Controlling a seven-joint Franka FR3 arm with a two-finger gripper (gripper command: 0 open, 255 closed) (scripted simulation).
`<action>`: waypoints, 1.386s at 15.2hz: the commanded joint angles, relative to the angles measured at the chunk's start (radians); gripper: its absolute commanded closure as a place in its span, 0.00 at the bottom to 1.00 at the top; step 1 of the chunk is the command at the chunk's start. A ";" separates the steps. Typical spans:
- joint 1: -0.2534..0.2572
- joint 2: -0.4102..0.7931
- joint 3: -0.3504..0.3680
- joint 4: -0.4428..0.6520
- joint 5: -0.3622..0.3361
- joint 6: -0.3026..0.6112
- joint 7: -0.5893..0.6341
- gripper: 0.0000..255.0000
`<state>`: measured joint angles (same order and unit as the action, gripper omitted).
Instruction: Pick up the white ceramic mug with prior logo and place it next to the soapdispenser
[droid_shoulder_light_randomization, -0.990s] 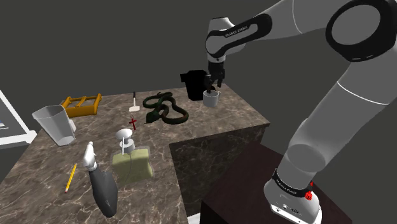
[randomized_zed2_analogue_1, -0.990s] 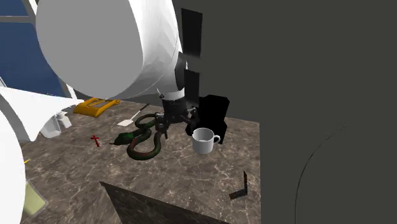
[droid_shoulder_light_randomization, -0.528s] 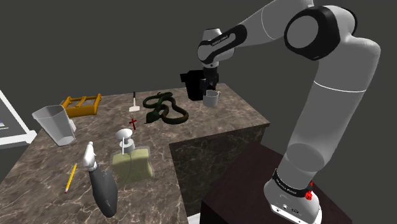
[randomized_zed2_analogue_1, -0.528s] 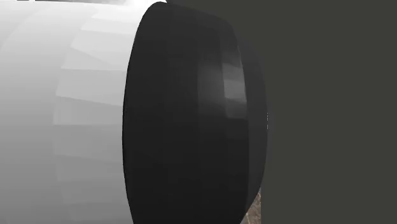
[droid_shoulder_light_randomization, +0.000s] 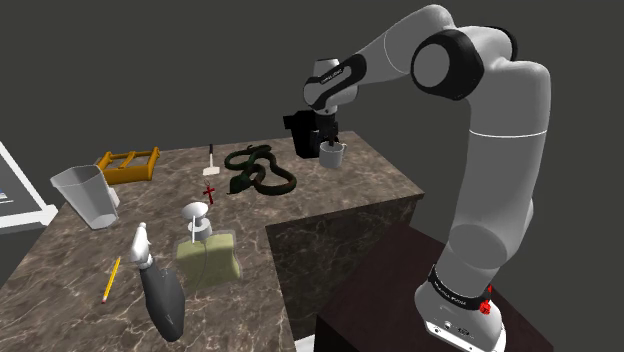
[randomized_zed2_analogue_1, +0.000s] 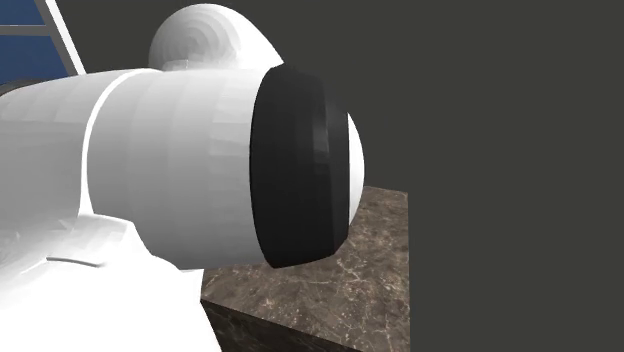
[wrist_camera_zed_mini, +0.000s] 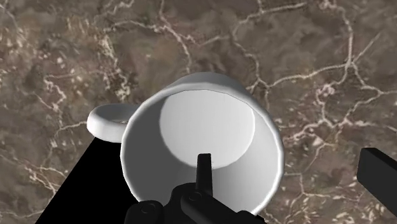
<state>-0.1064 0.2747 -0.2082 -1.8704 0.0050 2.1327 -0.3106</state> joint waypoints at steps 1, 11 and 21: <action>-0.003 0.015 0.000 -0.007 0.004 0.023 -0.004 0.00; -0.005 0.032 0.001 -0.021 0.007 0.052 -0.006 0.00; -0.005 0.032 0.001 -0.021 0.007 0.053 -0.006 1.00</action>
<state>-0.1110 0.3062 -0.2068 -1.8915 0.0125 2.1853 -0.3170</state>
